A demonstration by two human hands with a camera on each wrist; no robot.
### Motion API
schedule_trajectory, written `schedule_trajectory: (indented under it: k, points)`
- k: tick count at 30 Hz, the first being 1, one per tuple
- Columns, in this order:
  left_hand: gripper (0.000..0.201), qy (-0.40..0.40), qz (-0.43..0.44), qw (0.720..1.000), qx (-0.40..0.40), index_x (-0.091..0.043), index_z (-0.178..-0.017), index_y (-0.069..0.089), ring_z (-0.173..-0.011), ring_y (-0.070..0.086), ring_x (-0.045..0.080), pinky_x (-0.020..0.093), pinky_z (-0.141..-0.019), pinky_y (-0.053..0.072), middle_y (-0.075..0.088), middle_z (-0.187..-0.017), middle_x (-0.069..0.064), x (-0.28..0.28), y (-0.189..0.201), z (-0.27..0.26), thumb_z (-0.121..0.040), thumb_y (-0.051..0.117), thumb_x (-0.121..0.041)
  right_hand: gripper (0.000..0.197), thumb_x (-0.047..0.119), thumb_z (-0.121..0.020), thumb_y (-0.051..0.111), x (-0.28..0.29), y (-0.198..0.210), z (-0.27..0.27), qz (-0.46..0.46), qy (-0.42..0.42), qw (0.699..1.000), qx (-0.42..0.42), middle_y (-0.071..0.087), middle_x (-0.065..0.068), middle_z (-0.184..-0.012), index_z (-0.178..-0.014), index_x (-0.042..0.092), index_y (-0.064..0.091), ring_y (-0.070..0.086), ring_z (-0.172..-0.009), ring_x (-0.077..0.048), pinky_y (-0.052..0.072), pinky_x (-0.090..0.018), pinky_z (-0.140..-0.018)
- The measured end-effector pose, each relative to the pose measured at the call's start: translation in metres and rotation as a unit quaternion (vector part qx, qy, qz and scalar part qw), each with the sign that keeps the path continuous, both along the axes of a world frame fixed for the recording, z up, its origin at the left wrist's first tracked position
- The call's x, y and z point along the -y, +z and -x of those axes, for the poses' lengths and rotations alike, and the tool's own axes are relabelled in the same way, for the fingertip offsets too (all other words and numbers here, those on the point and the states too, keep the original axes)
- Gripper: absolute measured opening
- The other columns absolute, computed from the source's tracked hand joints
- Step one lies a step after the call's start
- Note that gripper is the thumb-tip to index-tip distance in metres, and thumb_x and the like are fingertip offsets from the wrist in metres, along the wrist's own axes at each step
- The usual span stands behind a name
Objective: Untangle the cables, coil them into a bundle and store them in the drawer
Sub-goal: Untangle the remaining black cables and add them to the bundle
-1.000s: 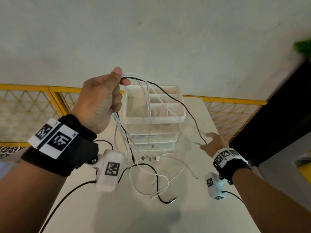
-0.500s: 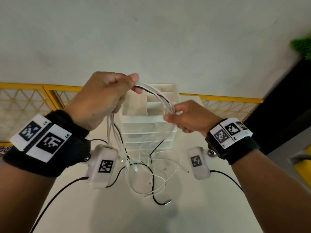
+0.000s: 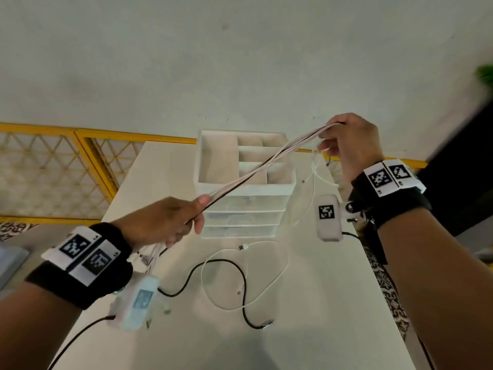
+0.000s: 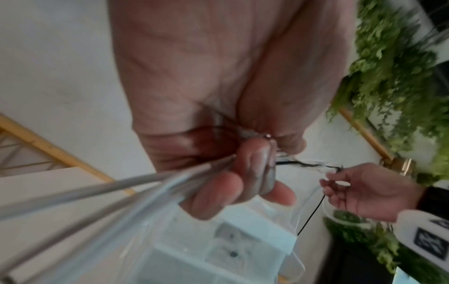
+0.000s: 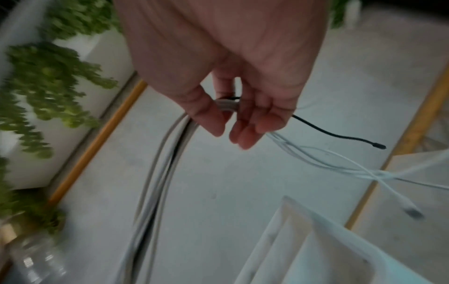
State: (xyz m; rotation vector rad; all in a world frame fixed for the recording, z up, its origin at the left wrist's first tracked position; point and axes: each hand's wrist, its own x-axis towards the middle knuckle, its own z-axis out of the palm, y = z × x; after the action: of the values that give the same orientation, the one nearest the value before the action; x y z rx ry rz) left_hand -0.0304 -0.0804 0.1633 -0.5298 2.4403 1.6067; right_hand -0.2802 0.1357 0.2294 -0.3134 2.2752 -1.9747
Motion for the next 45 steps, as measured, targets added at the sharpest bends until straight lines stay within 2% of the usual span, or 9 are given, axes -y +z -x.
schedule_trajectory:
  k: [9,15,20,25,29,32,36,39,45]
  points:
    - [0.062,-0.032,0.042,0.995,0.08,-0.008,-0.094,0.067,-0.053,0.041,0.011,0.017,-0.052,0.041,0.041,-0.063,0.0,-0.004,-0.022,0.006,-0.095,0.035,-0.061,0.033,-0.01,-0.093,0.036,0.024,-0.024,0.043,0.059,-0.003,0.994,0.091,0.048,-0.009,-0.067,-0.077,0.007,0.06,0.045,-0.05,-0.022,0.04,-0.025,-0.048]
    - [0.043,-0.004,0.121,0.991,0.064,-0.014,-0.087,0.065,-0.051,0.042,0.002,0.012,-0.052,0.036,0.044,-0.06,-0.011,0.002,-0.041,-0.001,-0.099,0.04,-0.046,0.045,-0.013,-0.082,0.03,0.015,-0.023,0.066,0.058,-0.047,0.997,-0.021,0.06,-0.005,-0.085,-0.083,0.016,0.065,0.045,-0.048,-0.017,0.039,-0.025,-0.051]
    - [0.053,0.028,0.114,0.993,0.017,-0.013,-0.081,0.064,-0.041,0.04,0.005,0.023,-0.052,0.03,0.044,-0.046,-0.013,0.003,-0.04,0.004,-0.098,0.034,-0.054,0.03,0.007,-0.083,0.037,-0.003,-0.063,0.069,0.084,-0.023,0.995,0.042,0.063,-0.002,-0.082,-0.076,0.018,0.063,0.046,-0.046,-0.017,0.029,-0.024,-0.047]
    - [0.052,0.024,0.111,0.993,0.005,-0.011,-0.074,0.066,-0.041,0.035,0.005,0.016,-0.046,0.032,0.044,-0.052,-0.009,-0.001,-0.053,0.006,-0.097,0.044,-0.053,0.031,0.003,-0.098,0.031,-0.036,-0.168,0.054,-0.044,-0.018,0.984,0.171,0.053,-0.009,-0.079,-0.075,0.01,0.049,0.053,-0.035,-0.005,0.032,-0.014,-0.034]
    - [0.045,0.011,0.175,0.984,0.02,-0.018,-0.064,0.063,-0.044,0.047,0.004,0.017,-0.055,0.035,0.051,-0.044,-0.011,-0.016,-0.066,0.012,-0.098,0.049,-0.042,0.022,0.004,-0.096,0.043,-0.065,-0.221,0.031,-0.336,0.097,0.916,0.198,0.056,-0.006,-0.099,-0.096,0.017,0.061,0.065,-0.075,-0.012,0.047,-0.017,-0.065]
    - [0.044,0.034,0.172,0.985,0.003,-0.022,-0.058,0.062,-0.052,0.055,0.005,0.022,-0.061,0.039,0.061,-0.053,-0.009,-0.028,-0.069,0.02,-0.098,0.051,-0.038,0.035,0.01,-0.086,0.056,-0.055,-0.188,0.008,-0.493,0.104,0.862,0.06,0.061,-0.004,-0.12,-0.115,0.025,0.067,0.06,-0.113,-0.027,0.044,-0.028,-0.092]
    - [0.044,0.031,0.166,0.985,-0.031,-0.021,-0.063,0.065,-0.036,0.042,0.007,0.015,-0.046,0.034,0.052,-0.052,-0.003,-0.046,-0.054,0.032,-0.097,0.049,-0.044,0.029,0.004,-0.082,0.069,-0.025,-0.116,-0.045,-0.233,0.209,0.95,0.007,0.073,-0.001,-0.107,-0.096,0.028,0.069,0.066,-0.08,-0.014,0.053,-0.028,-0.069]
    - [0.04,0.018,0.122,0.989,-0.078,-0.015,-0.072,0.07,-0.044,0.043,0.012,0.02,-0.052,0.038,0.053,-0.053,-0.001,-0.056,-0.044,0.039,-0.095,0.055,-0.045,0.036,0.02,-0.079,0.082,-0.002,-0.096,-0.092,-0.244,0.395,0.885,-0.026,0.071,0.01,-0.107,-0.108,0.034,0.066,0.067,-0.087,-0.004,0.05,-0.023,-0.073]
    - [0.029,0.017,0.041,0.998,-0.051,-0.016,-0.074,0.061,-0.057,0.057,0.015,0.03,-0.058,0.045,0.06,-0.056,-0.004,-0.041,-0.058,0.02,-0.093,0.062,-0.038,0.008,0.03,-0.085,0.076,-0.012,-0.088,-0.068,-0.307,0.221,0.906,-0.188,0.06,0.02,-0.052,-0.078,0.029,0.074,0.056,-0.056,0.009,0.035,-0.008,-0.058]
